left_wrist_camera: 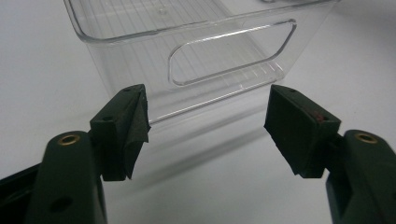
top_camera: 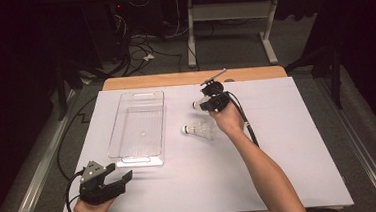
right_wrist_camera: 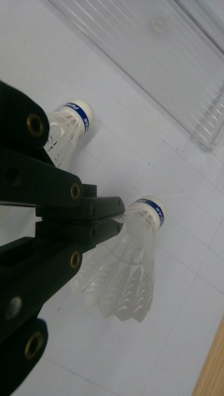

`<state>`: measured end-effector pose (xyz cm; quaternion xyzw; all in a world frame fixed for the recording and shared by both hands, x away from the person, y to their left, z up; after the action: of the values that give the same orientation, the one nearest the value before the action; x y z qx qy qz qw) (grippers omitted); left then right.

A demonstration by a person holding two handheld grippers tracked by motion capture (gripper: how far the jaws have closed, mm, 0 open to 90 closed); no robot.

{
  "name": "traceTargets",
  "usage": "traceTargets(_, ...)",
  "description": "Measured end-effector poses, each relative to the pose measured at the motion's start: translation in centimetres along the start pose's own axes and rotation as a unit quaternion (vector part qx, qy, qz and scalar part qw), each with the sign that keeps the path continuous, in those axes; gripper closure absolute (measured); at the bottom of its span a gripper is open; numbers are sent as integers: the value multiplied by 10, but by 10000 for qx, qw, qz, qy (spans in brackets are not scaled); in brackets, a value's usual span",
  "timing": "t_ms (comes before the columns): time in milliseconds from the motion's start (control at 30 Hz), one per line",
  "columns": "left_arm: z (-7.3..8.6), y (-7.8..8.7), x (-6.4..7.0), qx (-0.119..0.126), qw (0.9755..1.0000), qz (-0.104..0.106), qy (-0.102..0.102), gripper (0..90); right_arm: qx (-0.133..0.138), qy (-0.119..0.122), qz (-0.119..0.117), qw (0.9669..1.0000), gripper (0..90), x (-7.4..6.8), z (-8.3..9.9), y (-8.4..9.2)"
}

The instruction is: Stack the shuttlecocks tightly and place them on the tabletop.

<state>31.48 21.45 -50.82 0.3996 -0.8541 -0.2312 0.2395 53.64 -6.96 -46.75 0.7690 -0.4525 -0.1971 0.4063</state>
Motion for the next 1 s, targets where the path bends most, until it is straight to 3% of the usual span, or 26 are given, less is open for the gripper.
traceTargets(1000,0,0,-1,18,10000,-22,70,313,37,-132,-17,9999,900,25,18,15)
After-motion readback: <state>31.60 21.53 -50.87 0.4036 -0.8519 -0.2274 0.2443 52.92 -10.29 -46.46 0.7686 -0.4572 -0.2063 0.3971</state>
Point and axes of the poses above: each handheld gripper's, and its own axes: y roughly backward along the jaws, z roughly out of its underside, x roughly to its right, the point moved 9 cm from there along -y, roughly forward along the jaws, and after that the axes turned 9 degrees about z, right-handed, at the moved point
